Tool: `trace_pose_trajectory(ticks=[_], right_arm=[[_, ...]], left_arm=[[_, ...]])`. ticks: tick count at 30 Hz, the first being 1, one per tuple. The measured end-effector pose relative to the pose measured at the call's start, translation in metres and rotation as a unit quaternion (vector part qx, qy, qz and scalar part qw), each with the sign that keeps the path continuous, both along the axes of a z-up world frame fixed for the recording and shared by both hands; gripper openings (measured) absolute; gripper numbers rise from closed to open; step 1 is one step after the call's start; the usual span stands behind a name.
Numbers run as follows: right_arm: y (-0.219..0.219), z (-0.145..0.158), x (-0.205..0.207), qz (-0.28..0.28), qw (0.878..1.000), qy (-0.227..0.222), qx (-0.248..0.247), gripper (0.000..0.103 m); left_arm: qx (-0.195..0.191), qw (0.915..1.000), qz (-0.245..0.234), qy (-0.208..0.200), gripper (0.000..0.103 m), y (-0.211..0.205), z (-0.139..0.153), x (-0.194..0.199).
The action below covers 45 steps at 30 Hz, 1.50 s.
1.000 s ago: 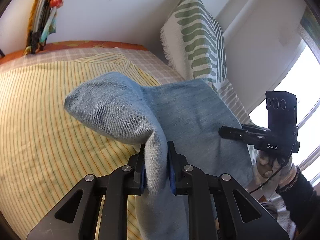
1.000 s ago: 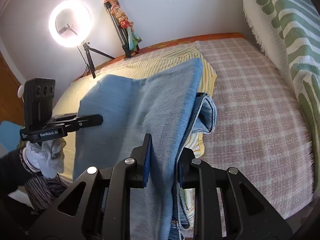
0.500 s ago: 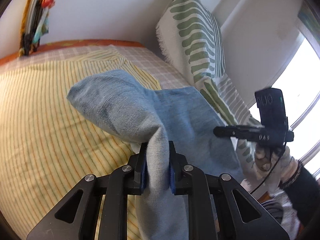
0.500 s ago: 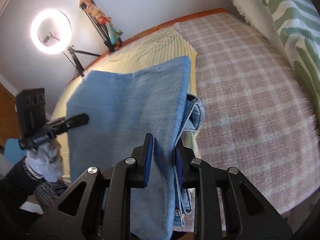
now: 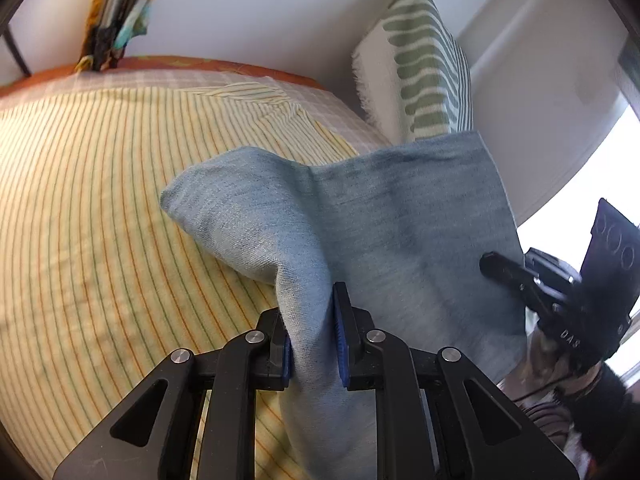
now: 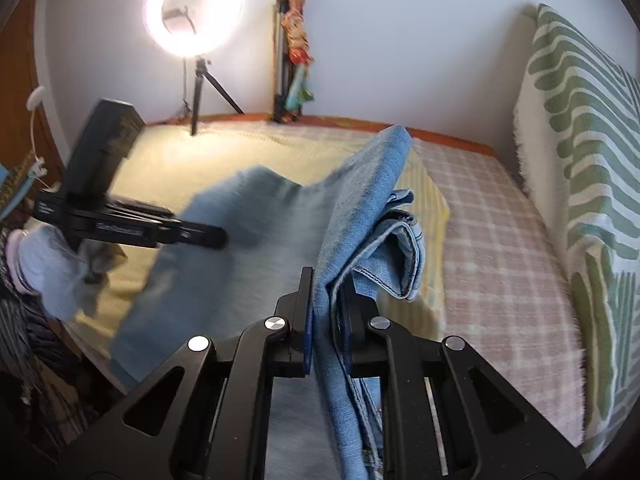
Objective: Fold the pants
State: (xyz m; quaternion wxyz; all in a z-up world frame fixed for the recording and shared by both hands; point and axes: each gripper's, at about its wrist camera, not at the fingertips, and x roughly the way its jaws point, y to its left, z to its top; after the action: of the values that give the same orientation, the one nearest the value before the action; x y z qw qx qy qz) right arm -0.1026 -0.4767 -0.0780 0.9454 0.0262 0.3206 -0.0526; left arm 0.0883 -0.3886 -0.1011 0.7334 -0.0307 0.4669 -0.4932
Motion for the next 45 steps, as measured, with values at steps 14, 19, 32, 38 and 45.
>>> trace_pose_trajectory(ticks=[14,19,32,38,45], right_arm=[[-0.046,0.063,-0.009,-0.033,0.995,-0.063,0.075,0.008],[-0.058,0.096,0.002,-0.037,0.994,-0.080,0.061,0.008],[-0.095,0.118,0.062,-0.041,0.995,-0.079,0.051,0.008],[-0.119,0.110,0.101,-0.042,0.995,-0.072,0.056,0.008],[-0.149,0.095,0.155,-0.042,0.996,-0.059,0.059,0.008]], left_arm=[[-0.053,0.9949,-0.030,-0.081,0.012,-0.009,0.092,-0.007],[-0.071,0.9916,-0.034,-0.103,0.012,-0.017,0.124,0.004],[-0.074,0.9903,-0.016,-0.116,0.012,-0.039,0.136,0.059],[-0.068,0.9905,-0.007,-0.119,0.012,-0.053,0.126,0.092],[-0.058,0.9919,0.006,-0.113,0.012,-0.071,0.107,0.136]])
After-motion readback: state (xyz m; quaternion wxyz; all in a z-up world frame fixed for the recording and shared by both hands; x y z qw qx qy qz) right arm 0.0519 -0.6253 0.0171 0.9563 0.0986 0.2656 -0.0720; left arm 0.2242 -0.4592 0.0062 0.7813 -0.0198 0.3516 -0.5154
